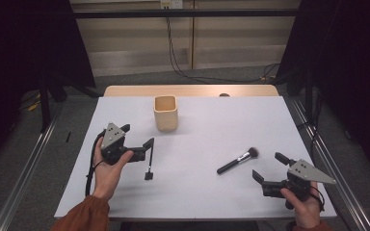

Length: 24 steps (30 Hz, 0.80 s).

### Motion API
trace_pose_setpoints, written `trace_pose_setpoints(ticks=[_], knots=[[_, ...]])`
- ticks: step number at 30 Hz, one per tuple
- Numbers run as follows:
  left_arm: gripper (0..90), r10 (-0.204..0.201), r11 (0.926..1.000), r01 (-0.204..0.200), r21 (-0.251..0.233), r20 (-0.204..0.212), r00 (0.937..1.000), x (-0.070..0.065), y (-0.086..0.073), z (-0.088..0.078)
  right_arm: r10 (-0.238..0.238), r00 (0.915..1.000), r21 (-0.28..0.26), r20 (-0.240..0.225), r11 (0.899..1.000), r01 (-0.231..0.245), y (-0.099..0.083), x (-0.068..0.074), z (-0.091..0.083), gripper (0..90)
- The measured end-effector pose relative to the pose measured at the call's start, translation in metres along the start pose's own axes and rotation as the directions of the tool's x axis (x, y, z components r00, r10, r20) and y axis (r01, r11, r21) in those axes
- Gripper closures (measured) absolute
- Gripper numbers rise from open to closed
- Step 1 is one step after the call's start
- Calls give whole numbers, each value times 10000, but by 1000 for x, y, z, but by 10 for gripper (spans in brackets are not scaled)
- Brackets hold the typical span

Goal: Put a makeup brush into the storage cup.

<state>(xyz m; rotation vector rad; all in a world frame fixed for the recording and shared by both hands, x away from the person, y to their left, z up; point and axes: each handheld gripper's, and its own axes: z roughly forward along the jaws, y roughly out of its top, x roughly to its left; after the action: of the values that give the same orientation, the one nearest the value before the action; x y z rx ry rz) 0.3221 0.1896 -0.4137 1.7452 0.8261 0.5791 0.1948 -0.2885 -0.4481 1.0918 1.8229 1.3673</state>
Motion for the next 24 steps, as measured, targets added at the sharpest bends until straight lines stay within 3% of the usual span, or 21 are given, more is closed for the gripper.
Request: trace_pose_setpoints(ticks=[7, 10, 13, 15, 16, 17, 19, 21, 24], knots=[[40, 47, 9955, -65, 940, 195, 9998, 5, 3, 13, 53, 10000, -6, 10, 10000, -53, 0, 0, 0, 1], [49, 53, 9914, -66, 1305, 109, 9999, 4, 3, 15, 6, 10000, 22, -23, 10000, -5, 0, 0, 0, 1], [49, 392, 9863, -364, 1607, -141, 9991, 4, 5, 16, 22, 10000, 98, -57, 9999, -21, 0, 0, 0, 1], [49, 382, 9799, -342, 1967, -169, 9991, 6, 6, 16, 12, 10000, 101, -67, 9999, -11, 0, 1, 0, 1], [49, 192, 9729, -155, 2309, -139, 9997, 8, 8, 16, 7, 10000, 120, -64, 9999, -7, 0, 1, 0, 1], [49, 192, 9729, -155, 2309, -139, 9997, 8, 8, 16, -1, 10000, 132, -62, 9999, 2, -1, 0, 0, 1], [48, -40, 9644, 44, 2645, -21, 10000, 10, 11, 16, -2, 10000, 135, -67, 9999, 3, -1, 0, 0, 1], [54, -320, 9417, 230, 3356, 212, 9993, 11, 17, 16, 48, 9999, 165, -97, 9999, -46, -1, 0, 0, 1], [63, -452, 9253, 350, 3775, 181, 9988, 10, 23, 16, 7, 9999, 195, -100, 9998, -5, -1, 0, 0, 1]])
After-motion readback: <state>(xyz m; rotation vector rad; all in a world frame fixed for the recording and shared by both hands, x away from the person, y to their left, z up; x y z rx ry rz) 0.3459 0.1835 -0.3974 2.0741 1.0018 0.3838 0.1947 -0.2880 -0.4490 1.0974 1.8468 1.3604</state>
